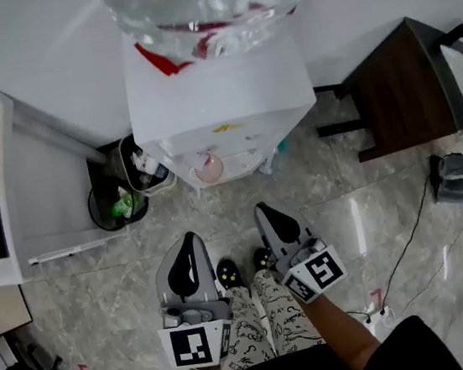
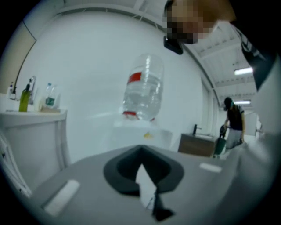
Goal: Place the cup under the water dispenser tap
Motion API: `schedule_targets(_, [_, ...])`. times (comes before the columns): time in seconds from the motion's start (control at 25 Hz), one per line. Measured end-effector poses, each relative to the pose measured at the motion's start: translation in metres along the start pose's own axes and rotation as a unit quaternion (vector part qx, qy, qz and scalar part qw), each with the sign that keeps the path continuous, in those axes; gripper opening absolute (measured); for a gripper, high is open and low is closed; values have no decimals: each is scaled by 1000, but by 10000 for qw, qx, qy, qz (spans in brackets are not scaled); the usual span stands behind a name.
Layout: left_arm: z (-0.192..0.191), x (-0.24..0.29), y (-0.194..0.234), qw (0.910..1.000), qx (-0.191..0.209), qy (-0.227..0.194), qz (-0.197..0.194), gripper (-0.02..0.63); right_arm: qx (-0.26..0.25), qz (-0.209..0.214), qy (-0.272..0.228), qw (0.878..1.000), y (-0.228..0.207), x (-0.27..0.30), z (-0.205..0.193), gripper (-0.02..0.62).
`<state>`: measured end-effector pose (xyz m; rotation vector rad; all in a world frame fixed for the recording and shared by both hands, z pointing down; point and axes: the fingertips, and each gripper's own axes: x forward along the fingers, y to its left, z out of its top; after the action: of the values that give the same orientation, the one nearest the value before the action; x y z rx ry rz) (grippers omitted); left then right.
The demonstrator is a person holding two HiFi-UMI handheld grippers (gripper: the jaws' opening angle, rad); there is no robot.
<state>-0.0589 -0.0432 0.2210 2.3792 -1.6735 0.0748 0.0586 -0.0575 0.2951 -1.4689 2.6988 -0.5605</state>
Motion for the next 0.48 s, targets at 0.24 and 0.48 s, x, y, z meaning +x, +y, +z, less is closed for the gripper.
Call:
schedule_targets(0.24, [130,-48,-81,9959,319,-292,-792,-3,-388,1060,60,9936,72,-79,154,14])
schedule_targets(0.48, [161,-77,-113,9955,171,-223,-899,-3,-205,1272,-125,9916,104,-129,210,14])
